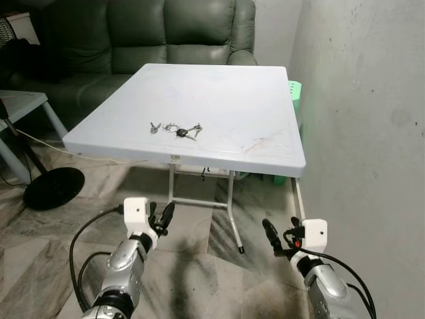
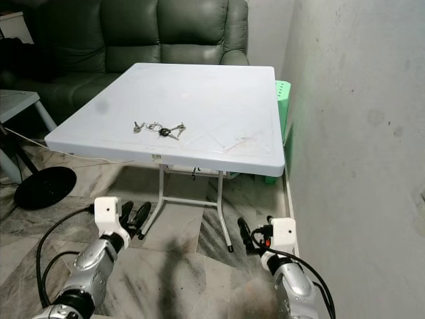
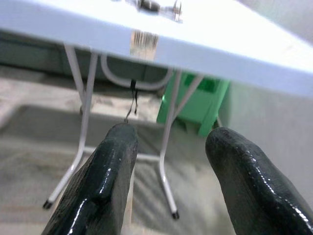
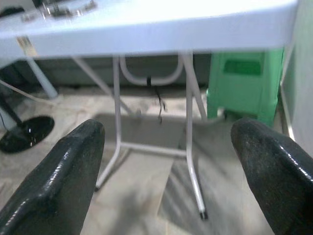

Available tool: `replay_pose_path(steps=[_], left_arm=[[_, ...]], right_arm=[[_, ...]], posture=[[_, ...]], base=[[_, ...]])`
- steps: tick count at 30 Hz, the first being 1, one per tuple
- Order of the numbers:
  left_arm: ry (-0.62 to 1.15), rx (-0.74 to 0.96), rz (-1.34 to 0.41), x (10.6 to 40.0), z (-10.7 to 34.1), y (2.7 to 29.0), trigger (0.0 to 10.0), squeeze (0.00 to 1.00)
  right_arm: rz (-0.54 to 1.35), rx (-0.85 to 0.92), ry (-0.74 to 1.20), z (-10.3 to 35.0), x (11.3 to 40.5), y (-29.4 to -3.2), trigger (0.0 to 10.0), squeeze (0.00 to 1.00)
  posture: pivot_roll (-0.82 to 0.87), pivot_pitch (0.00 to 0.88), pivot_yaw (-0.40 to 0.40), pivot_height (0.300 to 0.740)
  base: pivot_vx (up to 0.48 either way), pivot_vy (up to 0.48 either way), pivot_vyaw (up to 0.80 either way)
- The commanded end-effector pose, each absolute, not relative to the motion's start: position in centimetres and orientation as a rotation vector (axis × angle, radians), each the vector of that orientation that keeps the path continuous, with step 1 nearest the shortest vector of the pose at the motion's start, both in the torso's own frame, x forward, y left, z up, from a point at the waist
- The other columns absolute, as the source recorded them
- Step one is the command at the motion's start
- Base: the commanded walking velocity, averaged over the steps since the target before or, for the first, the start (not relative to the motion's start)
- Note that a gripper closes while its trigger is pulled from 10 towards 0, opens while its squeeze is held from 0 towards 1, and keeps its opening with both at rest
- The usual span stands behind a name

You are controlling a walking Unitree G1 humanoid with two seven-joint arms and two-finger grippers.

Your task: Hang keys on a hook

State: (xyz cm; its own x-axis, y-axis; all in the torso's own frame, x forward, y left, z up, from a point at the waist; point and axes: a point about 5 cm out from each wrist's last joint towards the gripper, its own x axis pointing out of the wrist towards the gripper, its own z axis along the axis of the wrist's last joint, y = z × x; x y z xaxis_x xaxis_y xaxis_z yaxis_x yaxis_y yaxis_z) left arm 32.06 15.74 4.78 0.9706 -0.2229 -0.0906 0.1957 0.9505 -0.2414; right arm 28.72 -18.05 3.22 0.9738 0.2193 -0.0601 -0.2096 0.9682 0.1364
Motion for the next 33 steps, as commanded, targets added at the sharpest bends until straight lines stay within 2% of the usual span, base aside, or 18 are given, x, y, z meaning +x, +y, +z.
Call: replay_pose_path(steps=[1,11,15,22,33], left_arm=[[0.06,-0.239,-0.205,32.9,6.2,16.1,10.0,0.0],[-0.065,-0.257,-0.209,33.2,9.0,16.0,10.0,0.0],[-0.157,-0.27,-0.222,31.8,11.0,15.9,10.0,0.0],[-0.151,-0.278,-0.223,30.1,11.6,16.5,10.0,0.0],[-0.105,-0.307,-0.22,30.0,12.2,16.3,10.0,0.0]], right_arm=[[0.217,0.138,0.019,4.3,29.2,-17.9,10.0,0.0],[0.212,0.122,-0.105,7.7,30.2,-17.6,10.0,0.0],[0.238,0.105,-0.192,9.6,28.8,-17.1,10.0,0.0],[0.26,0.145,-0.198,10.0,26.9,-15.6,10.0,0.0],[0.241,0.159,-0.221,12.3,27.8,-15.3,10.0,0.0]], posture=[[0.08,0.0,0.044,0.74],[0.09,0.0,0.039,0.74],[0.11,0.0,0.035,0.74],[0.11,0.0,0.041,0.74],[0.1,0.0,0.043,0.74]], base=[[0.0,0.0,0.0],[0.0,0.0,0.0],[0.0,0.0,0.0],[0.0,0.0,0.0],[0.0,0.0,0.0]])
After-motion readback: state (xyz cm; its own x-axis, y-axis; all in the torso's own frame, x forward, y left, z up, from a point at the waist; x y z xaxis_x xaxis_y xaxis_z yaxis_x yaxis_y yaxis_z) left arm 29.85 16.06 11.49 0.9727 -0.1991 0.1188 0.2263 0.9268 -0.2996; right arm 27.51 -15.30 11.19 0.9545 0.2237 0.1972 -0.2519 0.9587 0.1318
